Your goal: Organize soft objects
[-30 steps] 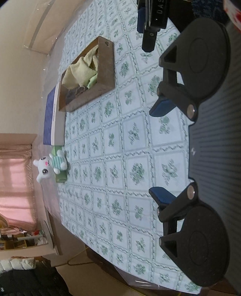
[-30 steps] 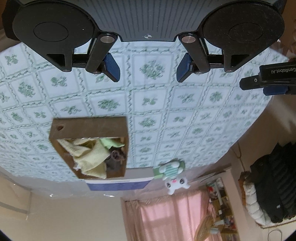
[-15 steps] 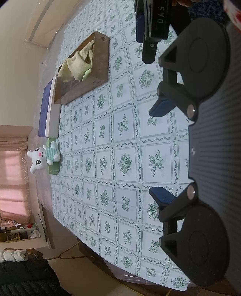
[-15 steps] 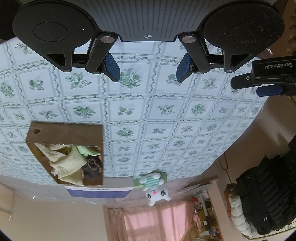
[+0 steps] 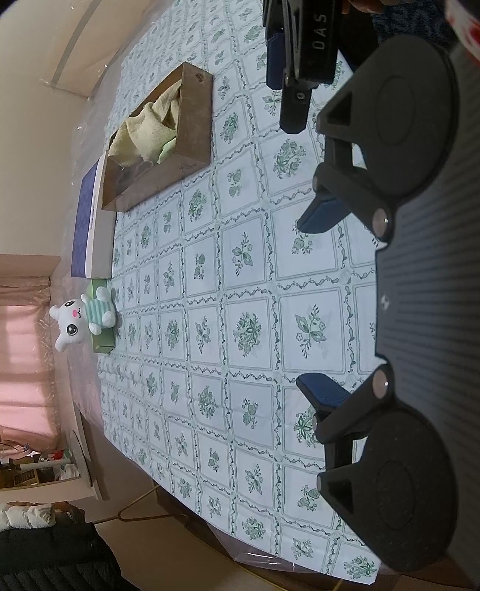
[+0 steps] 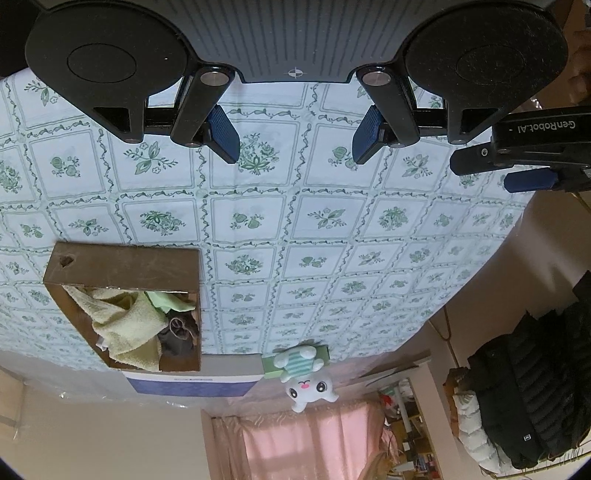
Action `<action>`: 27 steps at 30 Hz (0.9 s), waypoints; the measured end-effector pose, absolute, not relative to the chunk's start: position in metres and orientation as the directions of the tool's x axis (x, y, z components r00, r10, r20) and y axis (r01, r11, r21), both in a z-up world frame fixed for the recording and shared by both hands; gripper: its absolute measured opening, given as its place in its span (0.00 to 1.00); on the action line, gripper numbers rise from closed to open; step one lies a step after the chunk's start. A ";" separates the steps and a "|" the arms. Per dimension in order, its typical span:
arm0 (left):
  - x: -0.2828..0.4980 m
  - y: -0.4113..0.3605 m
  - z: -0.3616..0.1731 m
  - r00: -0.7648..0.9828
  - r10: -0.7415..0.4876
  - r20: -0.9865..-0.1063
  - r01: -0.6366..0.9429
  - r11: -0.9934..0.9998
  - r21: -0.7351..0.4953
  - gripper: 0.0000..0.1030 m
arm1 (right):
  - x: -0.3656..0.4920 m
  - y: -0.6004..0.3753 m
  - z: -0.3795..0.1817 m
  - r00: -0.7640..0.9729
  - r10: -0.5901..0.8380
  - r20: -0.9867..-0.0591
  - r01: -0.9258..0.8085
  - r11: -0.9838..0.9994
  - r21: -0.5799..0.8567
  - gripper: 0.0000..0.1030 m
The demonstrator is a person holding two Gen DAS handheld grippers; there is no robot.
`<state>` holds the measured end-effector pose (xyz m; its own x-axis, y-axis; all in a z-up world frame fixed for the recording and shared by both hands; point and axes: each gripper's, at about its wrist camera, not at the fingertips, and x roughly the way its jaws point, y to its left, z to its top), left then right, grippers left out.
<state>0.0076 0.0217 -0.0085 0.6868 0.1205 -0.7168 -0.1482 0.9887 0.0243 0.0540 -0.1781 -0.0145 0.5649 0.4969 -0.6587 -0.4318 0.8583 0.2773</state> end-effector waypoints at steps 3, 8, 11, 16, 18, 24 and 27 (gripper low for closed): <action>0.008 0.021 -0.009 0.686 0.120 -0.718 -0.146 0.989 0.025 0.79 | 0.055 -0.178 -0.016 0.562 0.498 -0.661 -0.433 0.857 0.278 0.65; 0.010 0.021 -0.010 0.683 0.118 -0.721 -0.144 0.989 0.025 0.79 | 0.056 -0.178 -0.017 0.559 0.497 -0.663 -0.431 0.858 0.280 0.65; 0.010 0.020 -0.011 0.682 0.118 -0.722 -0.143 0.989 0.026 0.79 | 0.056 -0.178 -0.018 0.559 0.496 -0.664 -0.429 0.859 0.281 0.65; 0.010 0.020 -0.011 0.682 0.117 -0.722 -0.142 0.990 0.026 0.79 | 0.057 -0.178 -0.018 0.556 0.496 -0.667 -0.428 0.859 0.282 0.65; 0.011 0.020 -0.011 0.681 0.116 -0.723 -0.141 0.990 0.026 0.79 | 0.057 -0.178 -0.018 0.556 0.496 -0.667 -0.427 0.859 0.283 0.65; 0.012 0.020 -0.012 0.681 0.114 -0.724 -0.139 0.990 0.026 0.79 | 0.058 -0.179 -0.020 0.555 0.494 -0.669 -0.424 0.860 0.284 0.65; 0.012 0.020 -0.012 0.680 0.115 -0.724 -0.139 0.990 0.027 0.79 | 0.058 -0.179 -0.020 0.554 0.495 -0.670 -0.424 0.860 0.285 0.65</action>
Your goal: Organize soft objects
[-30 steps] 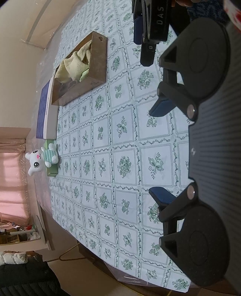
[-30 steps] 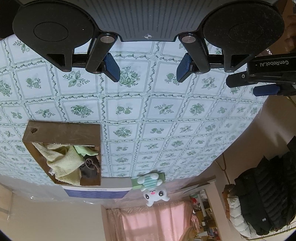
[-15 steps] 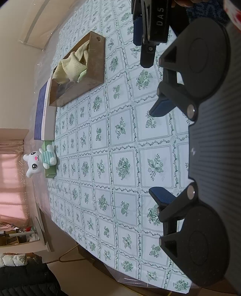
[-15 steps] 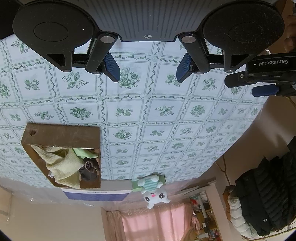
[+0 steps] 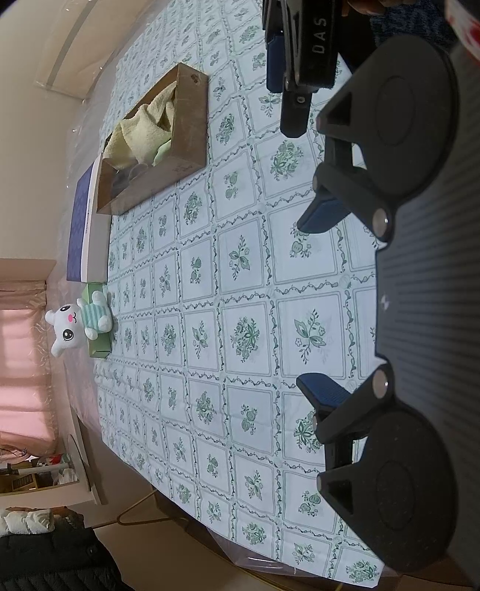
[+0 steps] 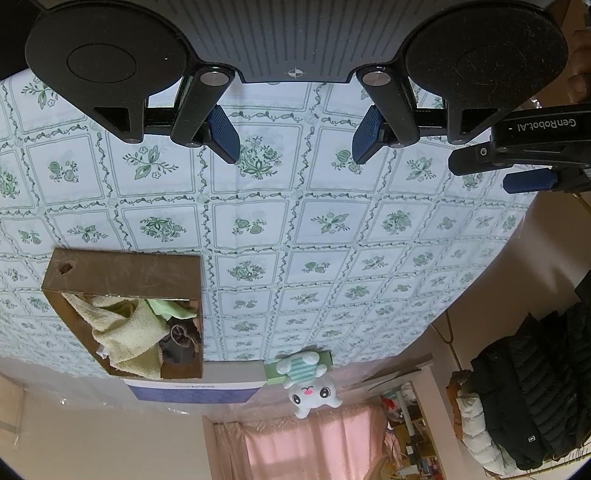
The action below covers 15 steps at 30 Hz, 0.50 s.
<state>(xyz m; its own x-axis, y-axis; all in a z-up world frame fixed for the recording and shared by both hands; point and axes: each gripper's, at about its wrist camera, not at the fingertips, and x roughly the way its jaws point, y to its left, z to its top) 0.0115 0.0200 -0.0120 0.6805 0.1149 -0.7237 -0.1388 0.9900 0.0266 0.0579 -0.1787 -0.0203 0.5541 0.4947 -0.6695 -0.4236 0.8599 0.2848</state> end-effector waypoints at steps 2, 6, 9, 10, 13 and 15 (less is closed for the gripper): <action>0.012 0.020 -0.012 0.680 0.114 -0.724 -0.139 0.990 0.026 0.79 | 0.058 -0.179 -0.020 0.555 0.494 -0.670 -0.423 0.860 0.284 0.65; 0.013 0.019 -0.012 0.679 0.113 -0.725 -0.138 0.990 0.025 0.79 | 0.058 -0.179 -0.021 0.554 0.494 -0.670 -0.422 0.861 0.285 0.65; 0.013 0.019 -0.012 0.679 0.114 -0.725 -0.139 0.990 0.025 0.79 | 0.058 -0.178 -0.022 0.553 0.493 -0.672 -0.420 0.861 0.286 0.65; 0.013 0.019 -0.012 0.679 0.114 -0.725 -0.139 0.990 0.025 0.79 | 0.058 -0.178 -0.022 0.553 0.492 -0.672 -0.420 0.862 0.286 0.65; 0.013 0.019 -0.012 0.680 0.114 -0.725 -0.139 0.990 0.025 0.79 | 0.058 -0.179 -0.022 0.553 0.492 -0.672 -0.420 0.861 0.286 0.65; 0.012 0.020 -0.012 0.679 0.114 -0.725 -0.140 0.990 0.025 0.79 | 0.059 -0.179 -0.022 0.553 0.493 -0.672 -0.420 0.861 0.286 0.65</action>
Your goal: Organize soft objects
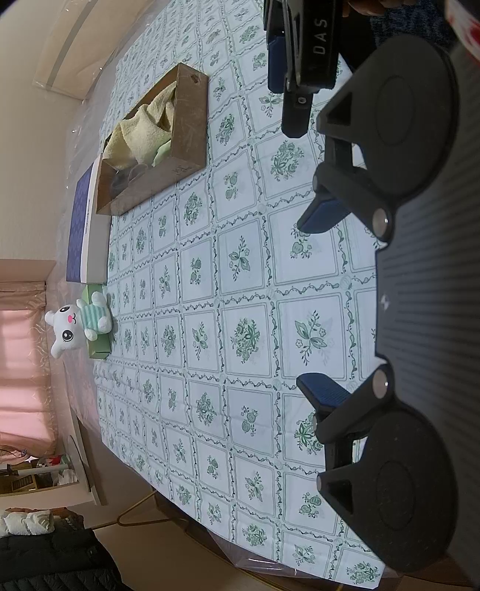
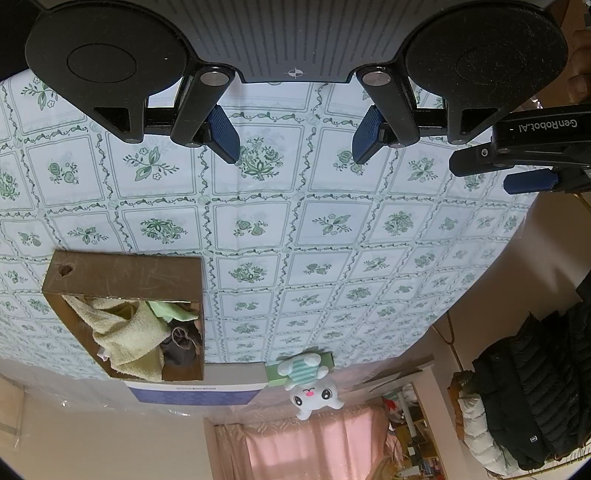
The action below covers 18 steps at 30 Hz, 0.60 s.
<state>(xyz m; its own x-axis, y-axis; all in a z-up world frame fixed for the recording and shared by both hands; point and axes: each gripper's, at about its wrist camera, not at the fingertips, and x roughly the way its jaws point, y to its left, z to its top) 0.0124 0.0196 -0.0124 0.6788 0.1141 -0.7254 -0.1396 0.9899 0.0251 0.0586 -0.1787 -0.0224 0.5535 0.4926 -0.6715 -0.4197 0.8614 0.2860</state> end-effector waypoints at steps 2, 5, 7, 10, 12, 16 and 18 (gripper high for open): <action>0.013 0.019 -0.013 0.678 0.113 -0.726 -0.138 0.990 0.025 0.79 | 0.059 -0.179 -0.023 0.552 0.492 -0.673 -0.419 0.862 0.286 0.65; 0.013 0.019 -0.013 0.679 0.112 -0.726 -0.136 0.990 0.025 0.79 | 0.059 -0.179 -0.024 0.552 0.491 -0.674 -0.418 0.862 0.286 0.65; 0.014 0.019 -0.013 0.679 0.111 -0.725 -0.136 0.990 0.025 0.79 | 0.059 -0.179 -0.024 0.553 0.491 -0.673 -0.418 0.862 0.286 0.65; 0.014 0.019 -0.013 0.679 0.111 -0.726 -0.136 0.990 0.025 0.79 | 0.059 -0.179 -0.023 0.552 0.491 -0.674 -0.418 0.862 0.286 0.65; 0.014 0.019 -0.013 0.678 0.112 -0.726 -0.136 0.990 0.025 0.79 | 0.060 -0.180 -0.024 0.552 0.491 -0.674 -0.417 0.863 0.286 0.65; 0.014 0.019 -0.013 0.679 0.112 -0.726 -0.136 0.990 0.025 0.79 | 0.061 -0.180 -0.025 0.551 0.490 -0.676 -0.416 0.863 0.287 0.65; 0.014 0.019 -0.013 0.679 0.111 -0.726 -0.136 0.990 0.025 0.79 | 0.061 -0.180 -0.025 0.551 0.490 -0.676 -0.415 0.863 0.287 0.65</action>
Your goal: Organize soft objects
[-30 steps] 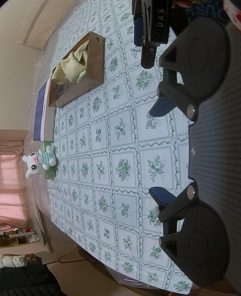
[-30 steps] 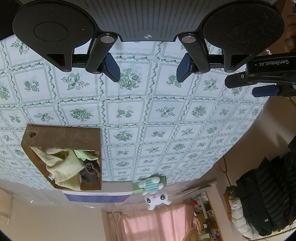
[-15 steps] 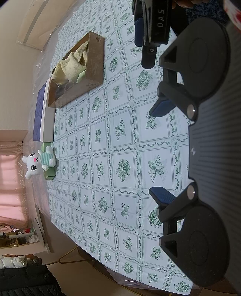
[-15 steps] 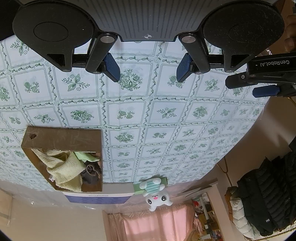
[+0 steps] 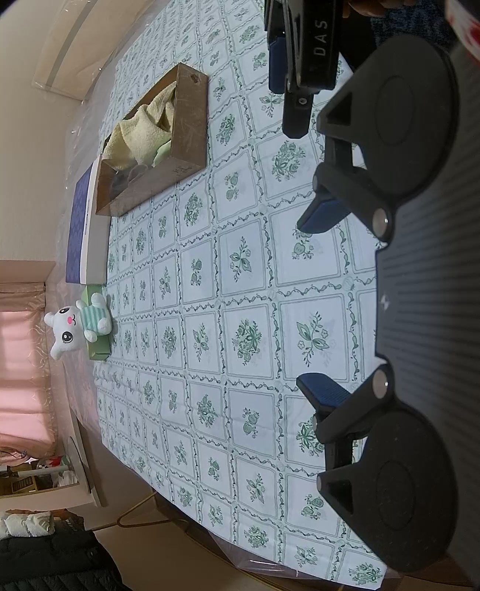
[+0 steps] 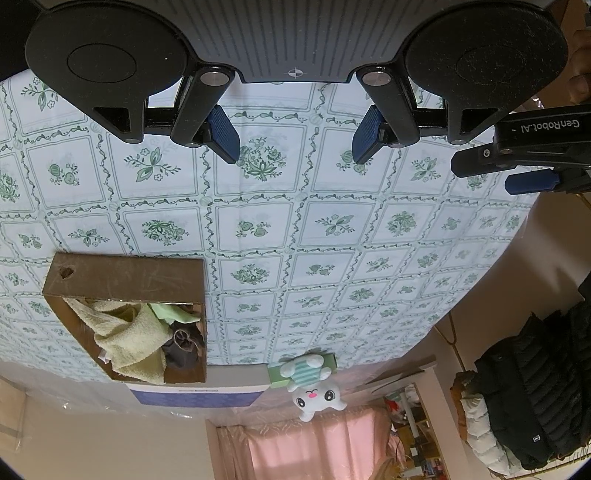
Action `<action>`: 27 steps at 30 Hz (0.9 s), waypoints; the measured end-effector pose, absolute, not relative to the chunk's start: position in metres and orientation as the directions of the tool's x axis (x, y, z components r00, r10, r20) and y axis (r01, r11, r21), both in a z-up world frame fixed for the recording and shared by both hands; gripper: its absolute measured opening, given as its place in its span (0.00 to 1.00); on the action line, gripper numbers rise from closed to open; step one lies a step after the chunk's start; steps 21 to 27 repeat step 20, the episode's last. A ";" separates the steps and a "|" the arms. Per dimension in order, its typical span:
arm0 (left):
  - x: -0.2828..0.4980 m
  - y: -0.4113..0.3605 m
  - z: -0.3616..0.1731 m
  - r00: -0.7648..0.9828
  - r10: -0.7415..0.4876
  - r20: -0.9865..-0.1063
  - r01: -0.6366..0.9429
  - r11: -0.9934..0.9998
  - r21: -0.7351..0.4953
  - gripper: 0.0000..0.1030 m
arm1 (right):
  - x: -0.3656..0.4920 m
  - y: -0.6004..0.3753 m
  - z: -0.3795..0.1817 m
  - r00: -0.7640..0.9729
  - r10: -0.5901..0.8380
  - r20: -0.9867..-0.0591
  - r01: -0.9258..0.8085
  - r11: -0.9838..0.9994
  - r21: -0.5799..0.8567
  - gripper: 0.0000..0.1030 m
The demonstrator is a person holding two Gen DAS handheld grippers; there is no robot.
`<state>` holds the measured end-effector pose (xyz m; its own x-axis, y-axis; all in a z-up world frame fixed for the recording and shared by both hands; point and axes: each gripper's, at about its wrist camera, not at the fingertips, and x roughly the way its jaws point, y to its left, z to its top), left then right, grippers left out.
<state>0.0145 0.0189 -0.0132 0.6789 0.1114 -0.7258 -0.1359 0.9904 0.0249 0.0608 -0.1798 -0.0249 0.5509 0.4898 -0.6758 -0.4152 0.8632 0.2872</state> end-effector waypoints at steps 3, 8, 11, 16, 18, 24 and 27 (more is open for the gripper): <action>0.015 0.019 -0.013 0.679 0.111 -0.726 -0.136 0.990 0.025 0.79 | 0.061 -0.180 -0.025 0.551 0.490 -0.676 -0.415 0.863 0.287 0.65; 0.016 0.018 -0.013 0.679 0.110 -0.726 -0.134 0.991 0.025 0.79 | 0.062 -0.180 -0.025 0.551 0.489 -0.676 -0.414 0.864 0.287 0.65; 0.016 0.018 -0.013 0.679 0.110 -0.726 -0.135 0.991 0.024 0.79 | 0.062 -0.180 -0.025 0.551 0.489 -0.676 -0.414 0.864 0.287 0.65; 0.017 0.018 -0.014 0.680 0.110 -0.725 -0.133 0.991 0.025 0.79 | 0.064 -0.181 -0.025 0.551 0.488 -0.677 -0.412 0.865 0.287 0.65; 0.020 0.017 -0.014 0.677 0.110 -0.727 -0.133 0.991 0.026 0.79 | 0.065 -0.181 -0.026 0.551 0.488 -0.677 -0.413 0.864 0.288 0.65; 0.023 0.017 -0.016 0.674 0.107 -0.731 -0.132 0.991 0.024 0.79 | 0.065 -0.182 -0.026 0.550 0.488 -0.678 -0.413 0.864 0.287 0.65; 0.023 0.017 -0.016 0.674 0.107 -0.731 -0.132 0.991 0.024 0.79 | 0.065 -0.182 -0.026 0.550 0.488 -0.678 -0.413 0.864 0.287 0.65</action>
